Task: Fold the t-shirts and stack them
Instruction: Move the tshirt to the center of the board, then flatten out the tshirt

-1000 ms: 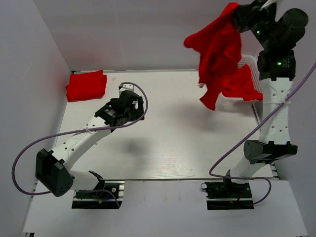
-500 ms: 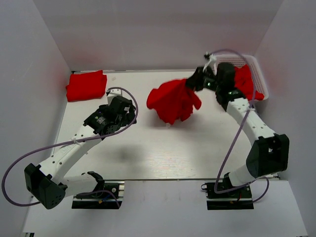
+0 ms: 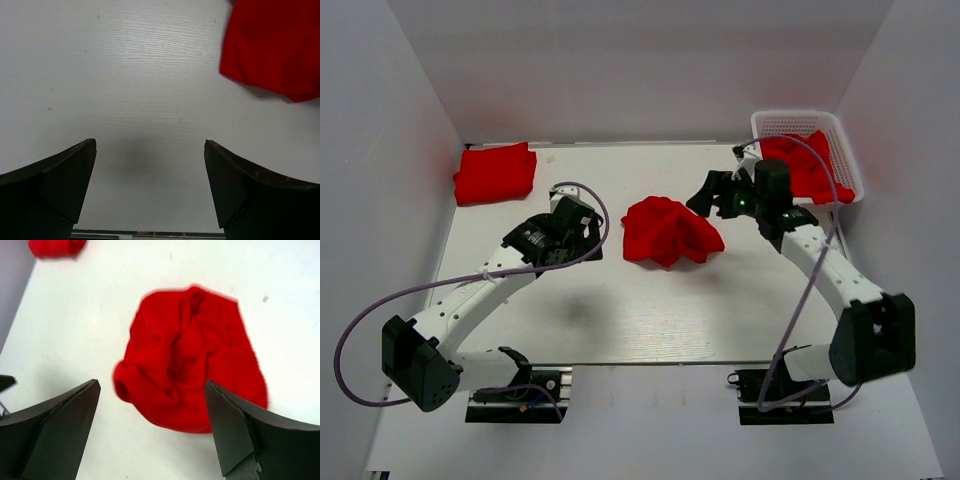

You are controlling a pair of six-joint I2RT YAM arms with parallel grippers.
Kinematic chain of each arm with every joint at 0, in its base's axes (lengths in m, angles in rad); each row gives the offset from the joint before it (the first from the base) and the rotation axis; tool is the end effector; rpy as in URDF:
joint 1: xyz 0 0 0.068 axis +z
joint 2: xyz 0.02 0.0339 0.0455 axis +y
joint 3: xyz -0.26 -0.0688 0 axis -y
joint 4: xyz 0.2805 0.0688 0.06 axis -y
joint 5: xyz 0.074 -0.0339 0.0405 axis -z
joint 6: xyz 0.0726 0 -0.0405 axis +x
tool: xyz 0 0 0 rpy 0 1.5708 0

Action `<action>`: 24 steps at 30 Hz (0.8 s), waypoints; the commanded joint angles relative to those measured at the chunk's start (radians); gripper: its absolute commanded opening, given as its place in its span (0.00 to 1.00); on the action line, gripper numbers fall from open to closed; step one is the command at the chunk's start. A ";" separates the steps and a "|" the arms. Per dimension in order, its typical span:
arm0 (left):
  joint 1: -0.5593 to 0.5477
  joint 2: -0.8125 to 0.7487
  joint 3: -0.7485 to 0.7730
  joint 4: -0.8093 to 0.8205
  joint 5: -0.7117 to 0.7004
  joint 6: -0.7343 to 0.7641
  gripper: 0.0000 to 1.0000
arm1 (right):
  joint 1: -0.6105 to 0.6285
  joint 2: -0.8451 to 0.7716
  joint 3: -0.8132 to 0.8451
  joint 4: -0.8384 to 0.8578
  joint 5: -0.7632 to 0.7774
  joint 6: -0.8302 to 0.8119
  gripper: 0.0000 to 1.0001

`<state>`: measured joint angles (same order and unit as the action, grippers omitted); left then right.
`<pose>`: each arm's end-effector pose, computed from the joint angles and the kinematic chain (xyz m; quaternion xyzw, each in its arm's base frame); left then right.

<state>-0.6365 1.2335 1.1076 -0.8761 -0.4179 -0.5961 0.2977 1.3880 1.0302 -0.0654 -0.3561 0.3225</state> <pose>0.2550 -0.1519 0.2649 -0.0392 0.9399 0.0038 0.3391 0.3616 0.1374 0.2688 -0.0859 0.8277 0.3047 0.4634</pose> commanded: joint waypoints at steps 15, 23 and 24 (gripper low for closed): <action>0.004 0.109 -0.034 0.213 0.172 0.051 0.99 | -0.005 -0.415 -0.199 -0.195 0.430 0.042 0.91; 0.004 0.384 0.061 0.314 0.154 0.033 0.99 | -0.003 -0.322 -0.170 -0.249 0.537 0.096 0.91; 0.004 0.411 0.072 0.315 0.154 0.033 0.99 | -0.003 -0.290 -0.165 -0.249 0.536 0.096 0.91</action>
<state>-0.6361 1.5898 1.1236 -0.6201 -0.2634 -0.5571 0.2951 1.0359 0.8257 -0.2920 0.1184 0.3843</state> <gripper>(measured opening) 0.983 0.907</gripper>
